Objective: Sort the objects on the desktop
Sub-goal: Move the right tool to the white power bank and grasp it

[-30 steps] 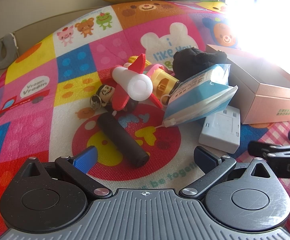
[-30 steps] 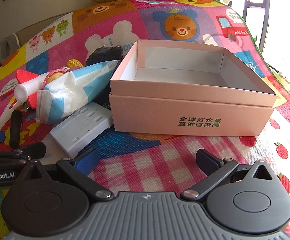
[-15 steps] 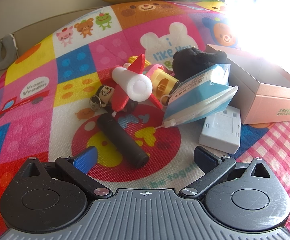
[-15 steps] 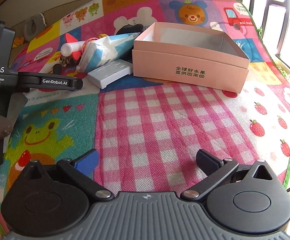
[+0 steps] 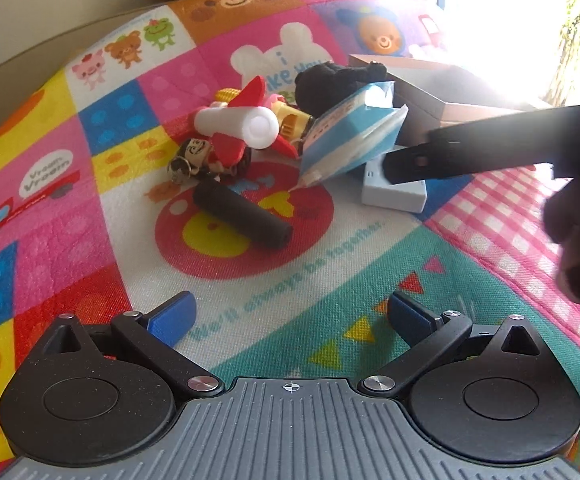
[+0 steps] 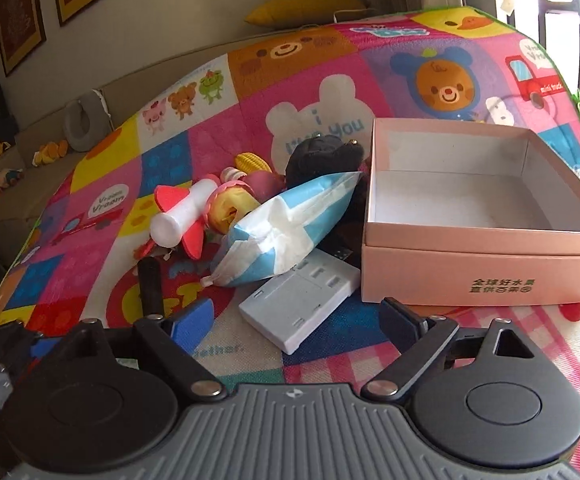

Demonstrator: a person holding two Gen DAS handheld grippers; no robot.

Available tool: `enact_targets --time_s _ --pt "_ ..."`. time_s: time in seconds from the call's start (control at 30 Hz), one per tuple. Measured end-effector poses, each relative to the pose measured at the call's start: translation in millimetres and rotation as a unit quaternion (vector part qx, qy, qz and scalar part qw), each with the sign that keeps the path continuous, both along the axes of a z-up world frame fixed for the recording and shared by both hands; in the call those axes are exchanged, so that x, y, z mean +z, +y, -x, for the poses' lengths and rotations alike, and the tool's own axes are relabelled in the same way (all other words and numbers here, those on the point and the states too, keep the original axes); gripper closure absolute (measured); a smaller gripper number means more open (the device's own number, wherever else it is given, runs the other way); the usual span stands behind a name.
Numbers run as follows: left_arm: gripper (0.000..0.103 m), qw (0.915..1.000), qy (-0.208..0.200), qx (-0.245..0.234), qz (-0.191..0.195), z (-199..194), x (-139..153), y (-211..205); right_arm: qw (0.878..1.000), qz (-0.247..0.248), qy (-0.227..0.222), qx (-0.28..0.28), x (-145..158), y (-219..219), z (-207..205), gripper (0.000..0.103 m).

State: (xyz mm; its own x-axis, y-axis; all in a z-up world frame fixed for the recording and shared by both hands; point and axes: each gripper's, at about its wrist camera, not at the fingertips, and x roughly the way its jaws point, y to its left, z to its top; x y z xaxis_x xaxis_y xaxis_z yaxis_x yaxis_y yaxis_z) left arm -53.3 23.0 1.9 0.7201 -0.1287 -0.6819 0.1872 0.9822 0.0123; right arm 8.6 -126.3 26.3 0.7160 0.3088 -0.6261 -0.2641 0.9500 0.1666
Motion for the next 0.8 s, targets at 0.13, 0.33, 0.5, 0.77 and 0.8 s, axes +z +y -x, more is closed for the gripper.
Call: enact_targets --time_s 0.13,0.33,0.5,0.77,0.8 --pt "0.0 0.9993 -0.035 0.003 0.014 12 -5 3 1.0 0.013 0.023 -0.006 -19 23 -19 0.022" --pt "0.0 0.9992 -0.032 -0.004 0.023 12 -1 1 0.997 0.064 0.019 0.029 -13 -4 11 0.083" --pt "0.0 0.9977 -0.01 0.027 0.062 -11 6 -1 0.995 0.101 0.009 -0.005 -7 -67 49 0.082" --pt "0.0 0.9978 -0.062 -0.022 0.008 -37 10 -40 0.975 -0.046 -0.065 -0.209 22 -186 10 0.0" --pt "0.0 0.9968 -0.074 -0.03 0.006 -35 10 -40 0.971 -0.062 -0.061 -0.223 20 -194 -4 0.0"
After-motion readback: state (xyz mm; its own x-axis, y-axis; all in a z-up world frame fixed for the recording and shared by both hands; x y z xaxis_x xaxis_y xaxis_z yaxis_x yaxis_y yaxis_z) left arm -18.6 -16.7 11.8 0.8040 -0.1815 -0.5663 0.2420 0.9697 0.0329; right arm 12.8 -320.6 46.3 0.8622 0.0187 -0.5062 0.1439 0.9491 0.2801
